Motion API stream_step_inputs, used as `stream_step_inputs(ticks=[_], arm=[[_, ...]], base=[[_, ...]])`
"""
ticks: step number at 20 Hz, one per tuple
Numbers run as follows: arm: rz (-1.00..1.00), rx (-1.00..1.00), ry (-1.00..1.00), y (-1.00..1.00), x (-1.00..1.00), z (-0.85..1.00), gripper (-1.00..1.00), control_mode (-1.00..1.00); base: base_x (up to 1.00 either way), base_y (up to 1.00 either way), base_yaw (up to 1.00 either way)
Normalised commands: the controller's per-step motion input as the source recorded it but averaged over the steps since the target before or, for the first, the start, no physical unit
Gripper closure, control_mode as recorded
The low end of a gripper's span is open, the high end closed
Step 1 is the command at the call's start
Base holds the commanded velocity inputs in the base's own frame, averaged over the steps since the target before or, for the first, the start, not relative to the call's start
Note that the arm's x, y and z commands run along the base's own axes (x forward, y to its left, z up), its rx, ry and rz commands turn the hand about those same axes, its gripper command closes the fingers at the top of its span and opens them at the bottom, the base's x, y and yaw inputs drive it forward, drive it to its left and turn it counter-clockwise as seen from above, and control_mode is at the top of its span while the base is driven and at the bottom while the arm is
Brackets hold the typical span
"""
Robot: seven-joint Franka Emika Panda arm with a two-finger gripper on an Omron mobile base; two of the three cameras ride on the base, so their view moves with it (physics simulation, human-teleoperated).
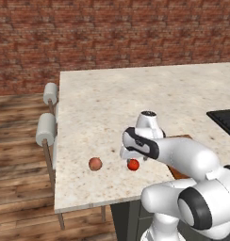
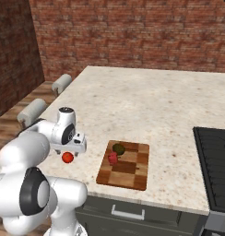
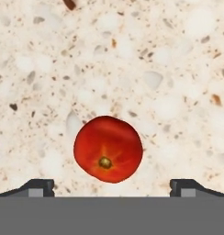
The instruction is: Place the avocado, onion, tomato, and bell pepper on the cutting board.
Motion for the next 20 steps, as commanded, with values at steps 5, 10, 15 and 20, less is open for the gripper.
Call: stream_step_inputs(ticks=[5, 10, 15, 20], arm=[[0.03, 0.00, 0.02, 0.06, 0.00, -0.25, -1.00, -1.00], [0.02, 0.00, 0.03, 0.13, 0.00, -0.27, -1.00, -1.00], [0.02, 0.00, 0.01, 0.07, 0.00, -0.22, 1.00, -1.00], [0.03, 0.00, 0.00, 0.00, 0.00, -0.10, 1.00, -1.00]], base=[[0.00, 0.00, 0.00], [0.00, 0.00, 0.00], [0.00, 0.00, 0.00], [0.00, 0.00, 0.00]])
